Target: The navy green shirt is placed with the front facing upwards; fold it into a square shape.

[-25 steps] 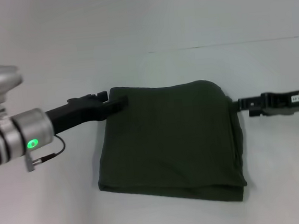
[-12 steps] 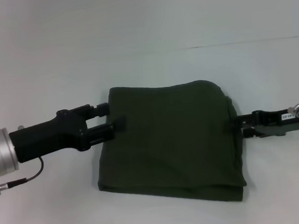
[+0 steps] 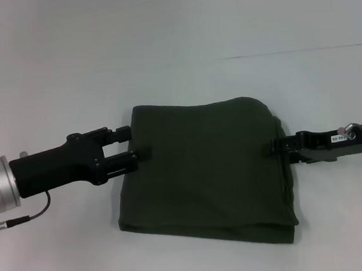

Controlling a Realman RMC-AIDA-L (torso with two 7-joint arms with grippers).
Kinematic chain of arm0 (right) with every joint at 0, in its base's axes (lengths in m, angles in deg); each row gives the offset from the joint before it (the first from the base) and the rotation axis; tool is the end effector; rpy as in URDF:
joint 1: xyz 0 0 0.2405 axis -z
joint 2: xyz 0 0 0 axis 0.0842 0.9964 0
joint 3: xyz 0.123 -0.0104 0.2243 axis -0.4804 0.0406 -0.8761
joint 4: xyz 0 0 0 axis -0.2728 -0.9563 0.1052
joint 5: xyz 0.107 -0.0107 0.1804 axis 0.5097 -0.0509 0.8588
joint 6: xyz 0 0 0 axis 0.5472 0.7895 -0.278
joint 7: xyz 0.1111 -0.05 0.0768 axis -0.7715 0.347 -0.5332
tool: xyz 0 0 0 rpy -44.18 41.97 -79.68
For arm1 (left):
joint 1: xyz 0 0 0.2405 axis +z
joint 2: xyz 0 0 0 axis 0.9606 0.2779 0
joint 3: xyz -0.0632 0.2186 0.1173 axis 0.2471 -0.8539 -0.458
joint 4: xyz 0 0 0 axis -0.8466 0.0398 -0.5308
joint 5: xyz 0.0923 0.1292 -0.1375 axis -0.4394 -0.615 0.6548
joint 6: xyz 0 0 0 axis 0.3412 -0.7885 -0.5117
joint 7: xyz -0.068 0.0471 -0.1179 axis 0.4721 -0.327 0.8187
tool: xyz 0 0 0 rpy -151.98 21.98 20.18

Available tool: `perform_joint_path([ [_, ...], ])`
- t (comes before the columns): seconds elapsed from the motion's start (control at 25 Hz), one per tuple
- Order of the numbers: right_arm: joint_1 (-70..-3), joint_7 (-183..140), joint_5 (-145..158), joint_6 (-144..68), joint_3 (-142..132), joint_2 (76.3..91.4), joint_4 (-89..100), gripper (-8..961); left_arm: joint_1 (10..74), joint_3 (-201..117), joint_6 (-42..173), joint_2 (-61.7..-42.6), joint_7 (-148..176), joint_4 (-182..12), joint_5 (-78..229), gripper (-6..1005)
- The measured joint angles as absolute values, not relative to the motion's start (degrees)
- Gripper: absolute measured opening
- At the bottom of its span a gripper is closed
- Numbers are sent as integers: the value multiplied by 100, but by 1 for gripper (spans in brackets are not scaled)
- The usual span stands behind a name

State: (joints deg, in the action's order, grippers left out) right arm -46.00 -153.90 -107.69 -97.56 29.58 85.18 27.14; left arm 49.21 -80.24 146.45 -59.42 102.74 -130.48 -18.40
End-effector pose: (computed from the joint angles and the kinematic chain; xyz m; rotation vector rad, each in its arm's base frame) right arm 0.2848 0.3842 -0.0145 -2.1668 1.8398 0.3739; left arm -0.2508 0.3248 0.0109 -2.5939 -0.7609 -0.8519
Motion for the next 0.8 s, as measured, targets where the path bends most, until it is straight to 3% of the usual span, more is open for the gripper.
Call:
perform_joint_path([
  [0.8, -4545, -15531, -10774, -9643, 2958, 8521, 2649, 811, 4890, -8016, 14606, -5934, 10269, -13047, -1842, 689],
])
